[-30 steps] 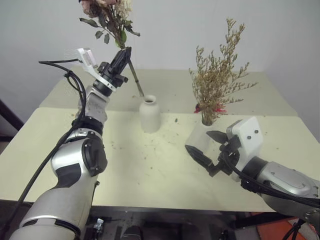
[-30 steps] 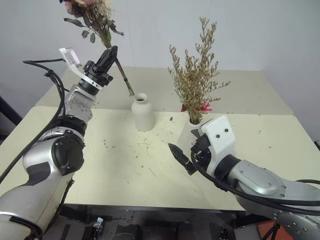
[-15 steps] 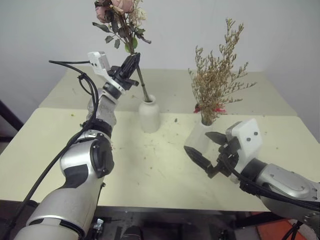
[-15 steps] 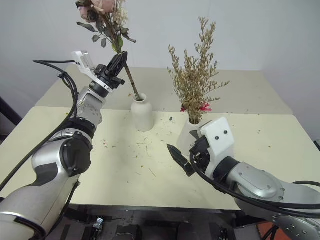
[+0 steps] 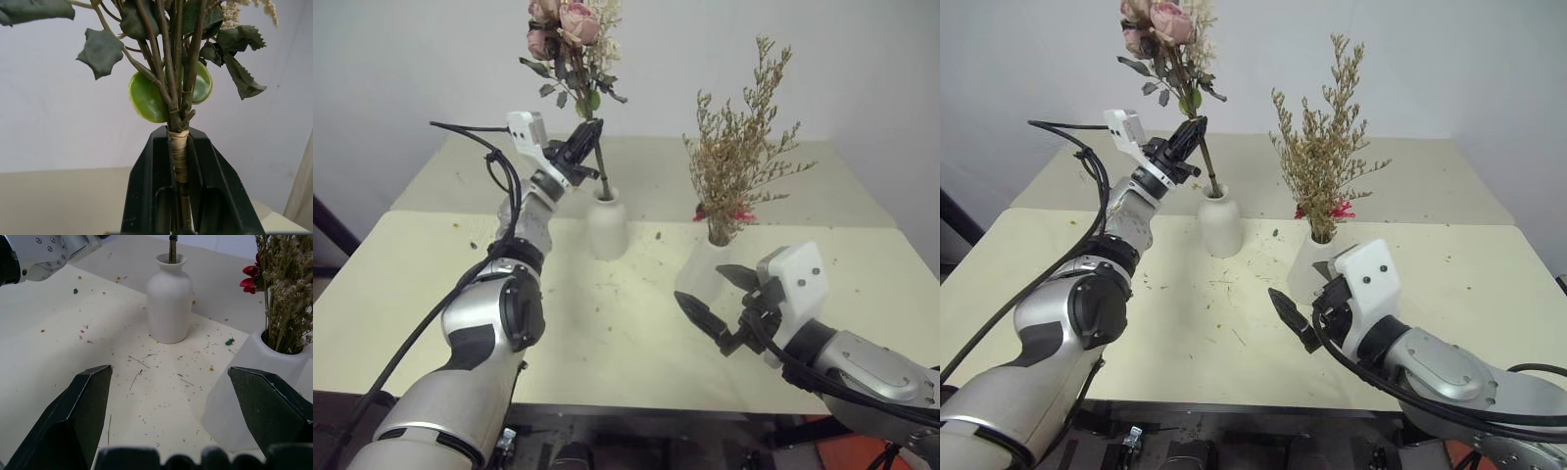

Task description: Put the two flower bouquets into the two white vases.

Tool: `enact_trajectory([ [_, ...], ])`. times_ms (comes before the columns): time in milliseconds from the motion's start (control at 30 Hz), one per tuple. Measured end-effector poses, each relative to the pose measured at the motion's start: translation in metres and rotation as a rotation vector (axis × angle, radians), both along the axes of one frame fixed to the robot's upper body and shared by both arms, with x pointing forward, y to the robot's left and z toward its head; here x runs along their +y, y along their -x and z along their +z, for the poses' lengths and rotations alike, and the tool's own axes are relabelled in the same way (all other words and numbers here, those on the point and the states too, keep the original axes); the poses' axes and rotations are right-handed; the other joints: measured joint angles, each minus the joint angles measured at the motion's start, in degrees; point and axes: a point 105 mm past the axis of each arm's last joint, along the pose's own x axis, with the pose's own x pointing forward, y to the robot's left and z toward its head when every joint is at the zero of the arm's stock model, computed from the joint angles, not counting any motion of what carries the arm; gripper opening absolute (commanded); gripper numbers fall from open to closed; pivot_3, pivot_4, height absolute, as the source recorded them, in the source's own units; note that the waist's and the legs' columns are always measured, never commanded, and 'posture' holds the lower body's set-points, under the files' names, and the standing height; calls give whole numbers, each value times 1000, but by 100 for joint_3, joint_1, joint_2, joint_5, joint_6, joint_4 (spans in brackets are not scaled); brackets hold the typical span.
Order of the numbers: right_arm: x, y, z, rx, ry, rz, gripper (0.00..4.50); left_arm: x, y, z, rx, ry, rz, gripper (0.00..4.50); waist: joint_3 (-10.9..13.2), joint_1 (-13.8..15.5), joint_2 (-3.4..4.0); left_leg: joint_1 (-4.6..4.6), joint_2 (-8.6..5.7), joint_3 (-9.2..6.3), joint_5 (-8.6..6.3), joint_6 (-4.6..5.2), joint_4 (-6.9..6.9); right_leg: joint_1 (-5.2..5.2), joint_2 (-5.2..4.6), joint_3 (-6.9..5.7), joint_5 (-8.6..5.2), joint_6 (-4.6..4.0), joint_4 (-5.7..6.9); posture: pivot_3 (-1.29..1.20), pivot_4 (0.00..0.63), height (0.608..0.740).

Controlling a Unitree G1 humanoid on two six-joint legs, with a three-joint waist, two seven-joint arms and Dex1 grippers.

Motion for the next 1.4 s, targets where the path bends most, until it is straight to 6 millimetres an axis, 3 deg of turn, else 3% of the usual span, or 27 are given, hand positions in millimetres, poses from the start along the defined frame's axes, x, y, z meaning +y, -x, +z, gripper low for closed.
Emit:
enact_trajectory([
  [200,-2,-1,1,-19,5,-15,4500,-3,-1,-14,25,-59,1,114,0,1,0,1,0,0,0,0,0,0,0,1,0,0,2,0,150,740],
  [500,-3,-2,2,-42,15,-11,4500,-6,2,-20,9,-139,-10,114,0,-1,0,2,0,0,0,0,0,0,0,1,0,0,3,0,150,740],
  [767,-4,-3,-1,-42,31,-1,4500,-4,8,-21,-23,-169,-68,2543,0,-6,0,3,0,0,0,0,0,0,1,1,0,-1,3,0,150,740],
  [967,-6,-6,-3,-38,31,-13,4500,8,12,-34,-11,-214,-84,4438,0,-20,0,4,1,0,0,0,0,0,1,1,1,-1,5,0,150,740],
  [1167,-8,-9,-4,-33,22,-13,4500,20,15,-44,1,-339,-91,4475,0,-17,0,4,0,0,0,0,1,1,1,1,1,-1,5,0,150,740],
  [1400,-10,-14,-5,-38,19,-16,4500,14,20,-53,2,-454,-158,4475,0,2,0,3,1,0,0,0,2,0,1,1,0,-1,5,0,150,740],
])
